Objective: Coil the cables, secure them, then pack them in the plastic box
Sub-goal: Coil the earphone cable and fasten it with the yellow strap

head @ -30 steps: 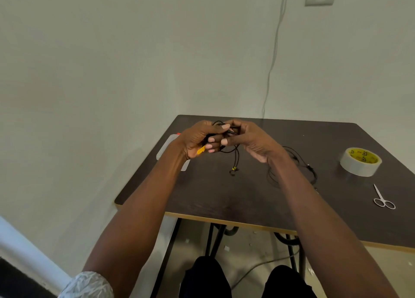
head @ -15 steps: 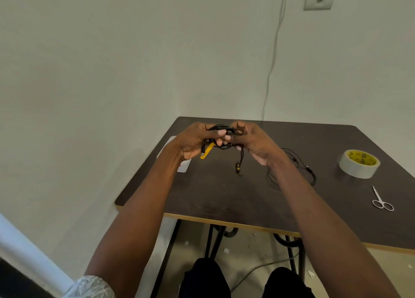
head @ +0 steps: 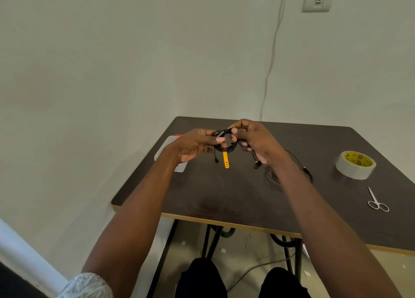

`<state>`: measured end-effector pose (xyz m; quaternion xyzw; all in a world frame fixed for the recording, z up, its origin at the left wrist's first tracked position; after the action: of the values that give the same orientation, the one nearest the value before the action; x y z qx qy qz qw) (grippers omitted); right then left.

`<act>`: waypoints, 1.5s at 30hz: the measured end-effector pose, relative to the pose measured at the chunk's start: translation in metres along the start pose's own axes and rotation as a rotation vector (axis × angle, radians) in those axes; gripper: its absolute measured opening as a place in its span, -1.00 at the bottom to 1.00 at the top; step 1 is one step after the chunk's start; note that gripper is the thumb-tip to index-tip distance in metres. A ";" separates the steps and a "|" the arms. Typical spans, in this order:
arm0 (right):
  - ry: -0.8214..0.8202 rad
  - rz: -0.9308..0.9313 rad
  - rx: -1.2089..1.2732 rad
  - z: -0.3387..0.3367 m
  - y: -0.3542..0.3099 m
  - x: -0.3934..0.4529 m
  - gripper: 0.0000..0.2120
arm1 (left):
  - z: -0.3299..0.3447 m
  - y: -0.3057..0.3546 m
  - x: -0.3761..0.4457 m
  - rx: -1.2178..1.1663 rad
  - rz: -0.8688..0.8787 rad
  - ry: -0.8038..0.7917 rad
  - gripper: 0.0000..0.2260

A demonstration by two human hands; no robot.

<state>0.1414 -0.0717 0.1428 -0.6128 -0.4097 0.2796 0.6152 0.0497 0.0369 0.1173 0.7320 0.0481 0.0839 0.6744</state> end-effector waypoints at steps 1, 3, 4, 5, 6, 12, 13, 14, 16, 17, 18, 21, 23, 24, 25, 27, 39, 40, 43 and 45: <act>0.005 0.011 -0.041 0.001 0.000 0.001 -0.93 | 0.001 0.005 0.002 0.060 0.008 0.009 -0.57; 0.008 0.026 -0.099 0.003 0.002 0.002 -0.92 | 0.002 0.014 0.004 0.153 0.044 0.041 -0.57; 0.009 0.028 -0.105 0.004 0.003 0.002 -0.91 | 0.002 0.016 0.006 0.189 0.059 0.051 -0.60; 0.011 0.028 -0.100 0.005 0.004 0.003 -0.90 | 0.002 0.017 0.007 0.215 0.070 0.057 -0.65; 0.013 0.030 -0.091 0.005 0.006 0.003 -0.90 | 0.003 0.017 0.008 0.230 0.070 0.056 -0.68; -0.008 0.045 0.004 0.007 0.019 0.004 -0.93 | 0.001 0.002 0.009 0.218 0.018 0.027 -0.77; -0.017 0.047 0.048 0.007 0.022 0.005 -0.93 | 0.001 0.001 0.009 0.133 0.032 0.044 -0.81; -0.025 0.048 0.097 0.007 0.026 0.005 -0.92 | 0.002 0.000 0.008 0.031 0.052 0.065 -0.83; -0.038 0.047 0.188 0.007 0.031 0.007 -0.91 | 0.002 -0.002 0.007 -0.150 0.096 0.114 -0.84; -0.047 0.045 0.223 0.008 0.034 0.006 -0.90 | 0.001 -0.004 0.007 -0.216 0.117 0.143 -0.84; -0.057 0.043 0.248 0.009 0.037 0.006 -0.90 | 0.000 -0.005 0.007 -0.269 0.139 0.174 -0.84; -0.076 0.039 0.288 0.012 0.041 0.005 -0.88 | 0.001 -0.008 0.008 -0.402 0.178 0.238 -0.87; -0.075 0.044 0.320 0.013 0.040 0.005 -0.86 | 0.005 -0.008 0.008 -0.504 0.198 0.250 -0.87; -0.077 0.048 0.337 0.012 0.039 0.005 -0.86 | 0.006 -0.008 0.008 -0.544 0.202 0.260 -0.86; -0.083 0.050 0.349 0.013 0.039 0.005 -0.87 | 0.007 -0.010 0.008 -0.567 0.197 0.275 -0.85; -0.105 0.051 0.373 0.014 0.039 0.004 -0.90 | 0.008 -0.013 0.011 -0.571 0.170 0.290 -0.84; -0.059 0.088 0.382 0.001 0.053 0.003 -0.83 | 0.005 -0.012 0.015 -0.261 0.019 0.234 -0.75; -0.031 0.111 0.401 0.000 0.054 0.003 -0.84 | 0.005 -0.013 0.016 -0.237 0.022 0.257 -0.76; 0.018 0.148 0.423 0.001 0.056 0.003 -0.86 | 0.006 -0.014 0.016 -0.344 0.060 0.357 -0.77; 0.012 0.131 0.396 0.004 0.056 0.003 -0.87 | 0.008 -0.015 0.015 -0.420 0.079 0.406 -0.78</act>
<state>0.1483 -0.0621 0.0883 -0.5069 -0.3025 0.3903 0.7066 0.0671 0.0327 0.1024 0.5459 0.1348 0.2629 0.7840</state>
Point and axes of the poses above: each hand's wrist, its own x-axis towards the middle knuckle, its own z-axis out of the palm, y = z × x, the point moved 8 cm from there along x, towards the middle knuckle, and after that the axes turned 3 degrees about z, right-handed, at the moved point
